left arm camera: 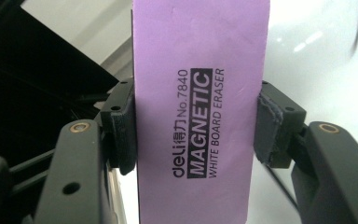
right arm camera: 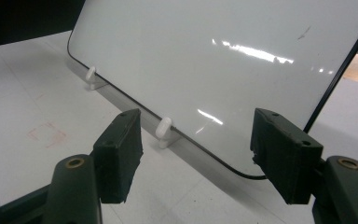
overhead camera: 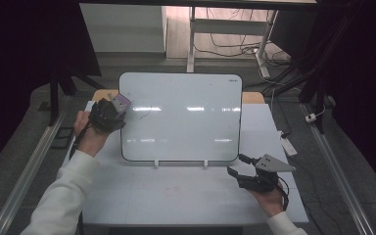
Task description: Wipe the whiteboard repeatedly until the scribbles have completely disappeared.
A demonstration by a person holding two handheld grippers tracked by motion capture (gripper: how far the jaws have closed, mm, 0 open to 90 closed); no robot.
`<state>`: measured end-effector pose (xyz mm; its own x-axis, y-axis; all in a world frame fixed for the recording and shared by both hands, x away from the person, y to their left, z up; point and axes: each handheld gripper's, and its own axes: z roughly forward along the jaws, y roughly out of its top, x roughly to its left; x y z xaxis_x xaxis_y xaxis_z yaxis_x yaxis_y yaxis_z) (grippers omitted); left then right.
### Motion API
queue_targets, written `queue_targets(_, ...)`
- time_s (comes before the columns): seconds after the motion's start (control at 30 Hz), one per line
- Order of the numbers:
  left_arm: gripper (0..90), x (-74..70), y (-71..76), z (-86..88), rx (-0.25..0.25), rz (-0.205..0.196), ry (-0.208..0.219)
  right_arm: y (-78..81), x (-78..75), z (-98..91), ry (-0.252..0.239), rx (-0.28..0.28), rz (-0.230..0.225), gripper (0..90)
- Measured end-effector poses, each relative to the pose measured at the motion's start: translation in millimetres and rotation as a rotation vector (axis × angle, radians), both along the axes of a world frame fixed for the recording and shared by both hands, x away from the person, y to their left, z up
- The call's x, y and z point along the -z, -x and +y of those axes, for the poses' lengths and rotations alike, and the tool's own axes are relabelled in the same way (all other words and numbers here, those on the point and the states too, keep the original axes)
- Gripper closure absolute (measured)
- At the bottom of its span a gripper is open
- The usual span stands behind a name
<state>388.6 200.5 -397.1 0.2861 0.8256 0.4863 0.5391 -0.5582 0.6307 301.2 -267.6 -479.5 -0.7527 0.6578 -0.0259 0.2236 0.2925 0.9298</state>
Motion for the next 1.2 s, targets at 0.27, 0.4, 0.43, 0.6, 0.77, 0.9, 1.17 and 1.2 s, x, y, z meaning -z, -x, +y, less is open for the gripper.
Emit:
queue_targets(0.27,41.1,-14.0,-12.9,-19.9,0.009,-0.009,-0.033,0.6,-1.4,-1.4,-0.005,0.0,-0.005,33.2)
queue_targets(0.4,41.0,3.0,-2.2,-31.5,0.058,0.009,-0.037,0.7,-1.5,-1.7,-0.006,-0.001,-0.006,33.2)
queue_targets(0.43,41.0,7.3,0.6,-34.5,0.068,0.009,-0.035,0.6,-1.5,-1.7,-0.007,-0.001,-0.005,33.2)
queue_targets(0.6,41.0,19.4,8.7,-51.8,0.117,0.019,-0.019,1.2,-2.2,0.4,-0.006,-0.007,-0.008,33.2)
queue_targets(0.77,41.0,26.6,13.1,-78.0,0.179,0.019,-0.063,0.6,-2.1,0.1,-0.004,-0.005,-0.007,33.2)
queue_targets(0.9,41.0,22.7,9.4,-81.0,0.189,0.023,-0.069,0.1,-1.0,-1.6,-0.006,-0.001,-0.004,33.2)
queue_targets(1.17,41.0,-2.9,-9.9,-52.1,0.113,0.004,0.032,-0.4,-0.7,-2.4,-0.007,-0.001,-0.002,33.2)
queue_targets(1.2,41.0,-1.1,-8.3,-50.6,0.113,0.007,0.031,-0.5,-0.4,-2.8,-0.006,0.0,-0.002,33.1)
